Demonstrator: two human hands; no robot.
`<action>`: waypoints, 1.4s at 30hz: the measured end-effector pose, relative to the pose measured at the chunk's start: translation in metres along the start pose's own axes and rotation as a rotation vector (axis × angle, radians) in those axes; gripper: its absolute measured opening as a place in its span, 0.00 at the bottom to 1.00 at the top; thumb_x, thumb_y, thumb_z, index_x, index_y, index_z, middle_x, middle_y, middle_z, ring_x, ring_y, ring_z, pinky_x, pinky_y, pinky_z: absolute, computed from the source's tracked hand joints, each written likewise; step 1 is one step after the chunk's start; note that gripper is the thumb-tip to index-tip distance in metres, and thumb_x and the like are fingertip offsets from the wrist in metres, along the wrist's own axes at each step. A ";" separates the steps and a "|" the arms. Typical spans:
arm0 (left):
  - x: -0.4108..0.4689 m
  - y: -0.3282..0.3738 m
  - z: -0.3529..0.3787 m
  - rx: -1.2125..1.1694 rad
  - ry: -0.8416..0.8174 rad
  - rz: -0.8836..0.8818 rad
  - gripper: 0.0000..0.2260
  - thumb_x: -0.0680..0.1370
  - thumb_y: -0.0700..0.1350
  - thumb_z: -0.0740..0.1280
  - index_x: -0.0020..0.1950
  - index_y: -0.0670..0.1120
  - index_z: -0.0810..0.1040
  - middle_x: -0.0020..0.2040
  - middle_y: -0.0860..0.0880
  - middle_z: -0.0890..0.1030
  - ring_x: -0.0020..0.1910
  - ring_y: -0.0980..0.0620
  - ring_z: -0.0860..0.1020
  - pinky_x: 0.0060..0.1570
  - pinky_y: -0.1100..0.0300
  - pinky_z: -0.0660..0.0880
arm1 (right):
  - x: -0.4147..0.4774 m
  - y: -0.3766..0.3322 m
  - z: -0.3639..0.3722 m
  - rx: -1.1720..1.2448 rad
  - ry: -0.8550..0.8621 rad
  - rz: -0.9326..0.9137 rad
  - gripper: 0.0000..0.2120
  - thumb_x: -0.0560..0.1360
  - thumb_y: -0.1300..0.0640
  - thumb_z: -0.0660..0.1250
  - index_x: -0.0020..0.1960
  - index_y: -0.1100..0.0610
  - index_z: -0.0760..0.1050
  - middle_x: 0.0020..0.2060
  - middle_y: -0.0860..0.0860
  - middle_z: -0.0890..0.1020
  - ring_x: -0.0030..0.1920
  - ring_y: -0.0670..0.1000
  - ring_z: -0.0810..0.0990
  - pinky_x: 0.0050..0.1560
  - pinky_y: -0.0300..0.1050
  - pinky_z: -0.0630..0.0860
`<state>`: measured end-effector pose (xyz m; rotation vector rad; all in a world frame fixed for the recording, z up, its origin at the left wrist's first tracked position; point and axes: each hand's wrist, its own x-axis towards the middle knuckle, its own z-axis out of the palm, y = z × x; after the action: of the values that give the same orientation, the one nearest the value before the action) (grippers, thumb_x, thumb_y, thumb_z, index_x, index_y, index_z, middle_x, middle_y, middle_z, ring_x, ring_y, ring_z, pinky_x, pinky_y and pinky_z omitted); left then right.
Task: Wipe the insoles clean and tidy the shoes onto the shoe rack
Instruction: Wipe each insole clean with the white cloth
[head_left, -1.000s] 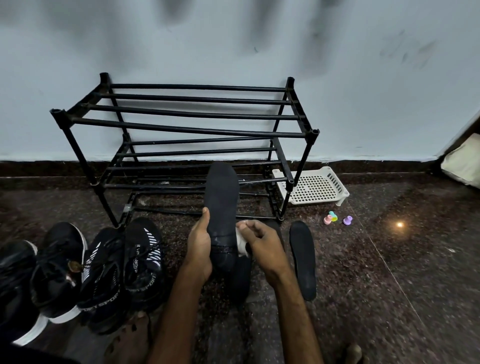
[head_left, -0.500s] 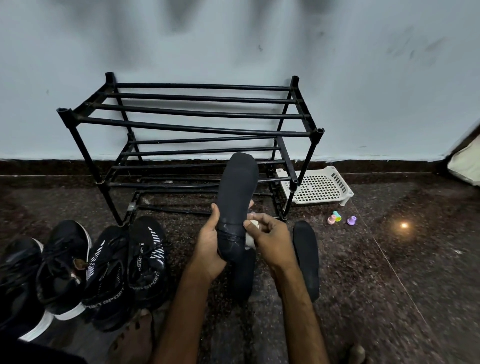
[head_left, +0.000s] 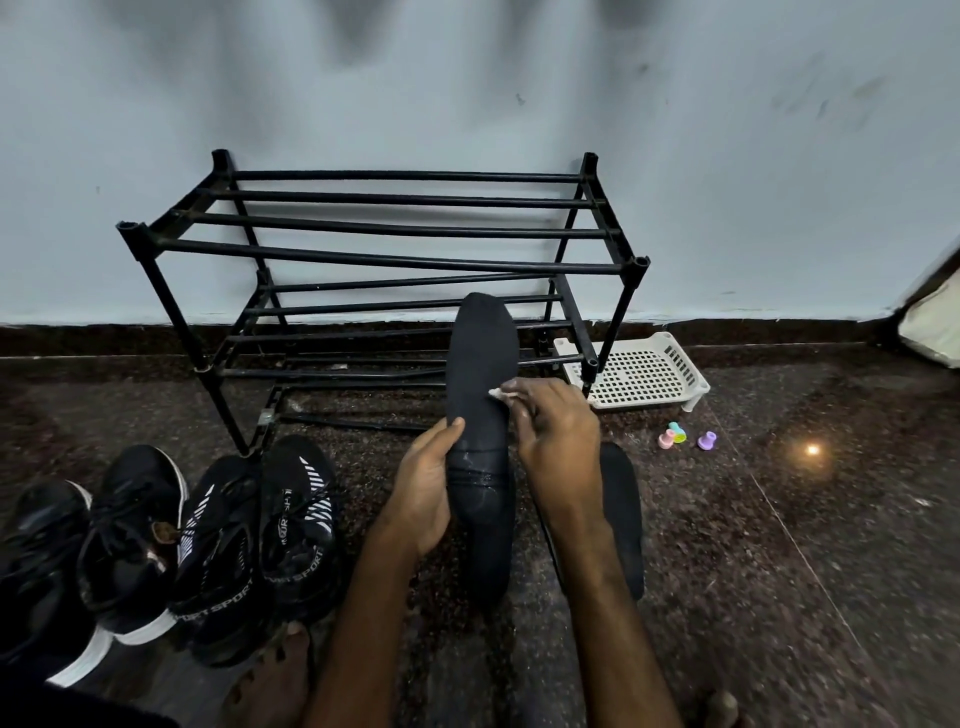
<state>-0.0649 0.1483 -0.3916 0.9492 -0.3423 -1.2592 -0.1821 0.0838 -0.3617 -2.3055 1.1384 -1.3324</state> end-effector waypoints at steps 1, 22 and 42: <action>-0.001 0.001 0.001 0.006 -0.007 0.003 0.14 0.81 0.41 0.61 0.65 0.37 0.77 0.60 0.38 0.81 0.59 0.40 0.79 0.69 0.41 0.68 | 0.002 0.004 0.003 -0.053 -0.034 -0.022 0.09 0.75 0.64 0.70 0.54 0.57 0.82 0.48 0.51 0.82 0.48 0.51 0.77 0.50 0.42 0.75; 0.010 0.004 0.000 -0.368 0.007 0.064 0.22 0.80 0.44 0.57 0.74 0.39 0.67 0.65 0.39 0.78 0.63 0.40 0.78 0.63 0.44 0.75 | -0.023 -0.026 -0.004 0.156 -0.123 0.136 0.04 0.73 0.61 0.73 0.47 0.54 0.82 0.44 0.46 0.82 0.47 0.47 0.79 0.47 0.38 0.75; 0.010 0.003 0.003 -0.473 0.044 0.104 0.30 0.80 0.66 0.50 0.57 0.43 0.78 0.47 0.44 0.81 0.49 0.44 0.80 0.50 0.46 0.80 | -0.036 -0.045 0.012 -0.013 -0.362 0.263 0.04 0.74 0.55 0.71 0.48 0.53 0.82 0.46 0.47 0.82 0.44 0.49 0.80 0.45 0.48 0.77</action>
<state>-0.0617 0.1383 -0.3900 0.5454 -0.0508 -1.1522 -0.1595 0.1382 -0.3655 -2.1914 1.2689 -0.7782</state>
